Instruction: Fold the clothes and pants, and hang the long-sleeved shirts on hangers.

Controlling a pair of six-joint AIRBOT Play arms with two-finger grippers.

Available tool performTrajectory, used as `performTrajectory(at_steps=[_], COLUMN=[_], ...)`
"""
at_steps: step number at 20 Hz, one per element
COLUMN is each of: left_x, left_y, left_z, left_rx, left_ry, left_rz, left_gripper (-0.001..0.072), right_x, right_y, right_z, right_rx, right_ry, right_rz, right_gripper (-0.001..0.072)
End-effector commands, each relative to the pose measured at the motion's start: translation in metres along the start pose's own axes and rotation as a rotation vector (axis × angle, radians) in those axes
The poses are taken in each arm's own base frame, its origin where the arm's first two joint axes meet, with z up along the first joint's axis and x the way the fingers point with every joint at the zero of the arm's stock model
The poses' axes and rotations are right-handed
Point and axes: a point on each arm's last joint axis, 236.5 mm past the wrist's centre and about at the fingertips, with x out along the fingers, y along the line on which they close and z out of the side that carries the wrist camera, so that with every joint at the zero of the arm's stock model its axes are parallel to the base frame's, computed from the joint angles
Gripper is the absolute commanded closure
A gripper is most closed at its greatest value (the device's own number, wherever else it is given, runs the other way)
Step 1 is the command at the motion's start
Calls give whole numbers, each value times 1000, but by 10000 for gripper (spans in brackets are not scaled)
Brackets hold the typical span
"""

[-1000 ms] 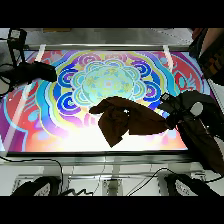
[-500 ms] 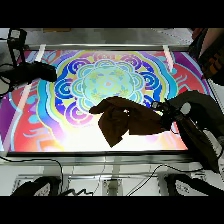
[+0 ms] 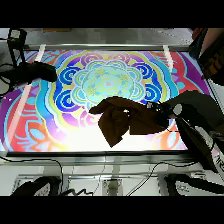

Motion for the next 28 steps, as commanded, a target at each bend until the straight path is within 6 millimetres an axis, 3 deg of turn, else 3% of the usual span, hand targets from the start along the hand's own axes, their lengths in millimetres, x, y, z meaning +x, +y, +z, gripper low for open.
performTrajectory(at_steps=[1, 4, 6, 7, 9, 11, 13, 17, 22, 24, 28], left_x=[0, 6, 15, 18, 19, 15, 9, 6, 0, 8, 30], left_y=[0, -1, -8, -15, -38, -67, -108, -177, -241, -263, -294], left_z=[0, -9, -33, -52, -97, -142, -176, -241, -314, -330, -341], left_rx=[1, -3, -12, -18, -34, -113, -236, -420, -515, -489, -525], left_ry=[0, 32, 120, 195, 376, 565, 688, 801, 906, 916, 885], left_rz=[0, -11, -50, -87, -189, -311, -469, -660, -692, -680, -641], left_gripper=[647, 647, 643, 606, 263, 229, 229, 229, 229, 229, 231], right_x=[-4, -42, -93, -121, -172, -200, -197, -181, -181, -181, -181], right_y=[-13, -51, -84, -97, -121, -135, -133, -107, -106, -106, -106], right_z=[9, 47, 89, 108, 132, 131, 119, 108, 108, 108, 108], right_rx=[40, 231, 348, 401, 556, 730, 837, 846, 846, 846, 847], right_ry=[-21, -119, -256, -331, -465, -532, -515, -417, -415, -416, -416], right_rz=[-38, -143, -231, -265, -311, -322, -280, -177, -174, -173, -172], right_gripper=[698, 699, 701, 700, 701, 701, 701, 701, 700, 700, 700])
